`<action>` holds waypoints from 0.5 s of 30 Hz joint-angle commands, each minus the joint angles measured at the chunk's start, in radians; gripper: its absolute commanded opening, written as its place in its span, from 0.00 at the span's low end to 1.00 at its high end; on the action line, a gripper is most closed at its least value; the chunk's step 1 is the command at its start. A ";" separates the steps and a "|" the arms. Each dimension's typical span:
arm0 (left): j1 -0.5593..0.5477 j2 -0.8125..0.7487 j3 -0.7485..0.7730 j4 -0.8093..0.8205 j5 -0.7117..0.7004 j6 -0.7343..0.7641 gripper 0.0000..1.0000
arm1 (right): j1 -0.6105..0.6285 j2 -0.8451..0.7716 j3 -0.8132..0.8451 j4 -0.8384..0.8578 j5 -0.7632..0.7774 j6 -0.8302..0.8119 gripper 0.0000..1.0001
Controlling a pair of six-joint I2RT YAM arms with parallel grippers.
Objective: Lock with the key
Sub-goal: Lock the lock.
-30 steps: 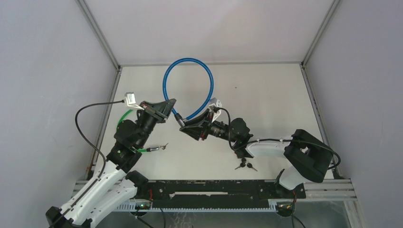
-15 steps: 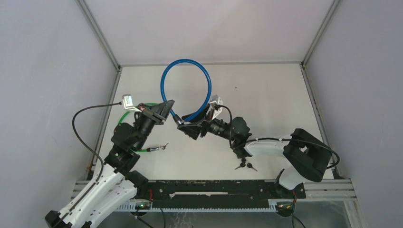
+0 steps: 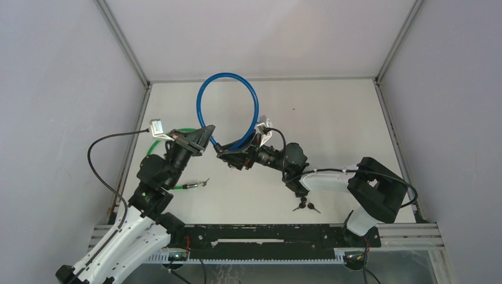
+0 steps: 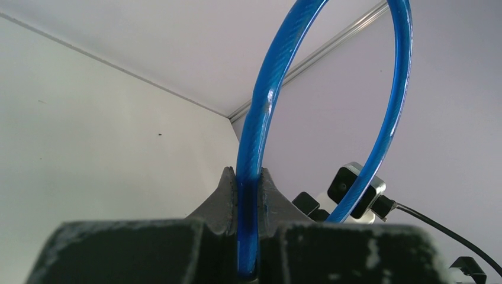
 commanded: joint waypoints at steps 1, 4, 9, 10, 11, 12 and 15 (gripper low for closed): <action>0.002 -0.024 -0.013 0.082 0.003 -0.026 0.00 | 0.013 0.011 0.033 0.021 -0.027 0.009 0.48; 0.002 -0.028 -0.021 0.092 0.001 -0.036 0.00 | 0.015 0.018 0.034 0.022 -0.024 0.012 0.44; 0.001 -0.034 -0.027 0.096 -0.005 -0.044 0.00 | 0.011 0.022 0.034 0.025 -0.035 0.028 0.31; 0.001 -0.035 -0.028 0.096 -0.008 -0.045 0.00 | 0.008 0.021 0.034 0.018 -0.036 0.039 0.45; 0.002 -0.037 -0.028 0.096 -0.014 -0.045 0.00 | 0.006 0.017 0.032 0.011 -0.037 0.045 0.54; 0.001 -0.041 -0.030 0.093 -0.024 -0.045 0.00 | 0.004 0.010 0.026 0.004 -0.033 0.050 0.59; 0.002 -0.047 -0.033 0.092 -0.041 -0.050 0.00 | -0.002 -0.029 -0.016 0.002 -0.001 0.067 0.76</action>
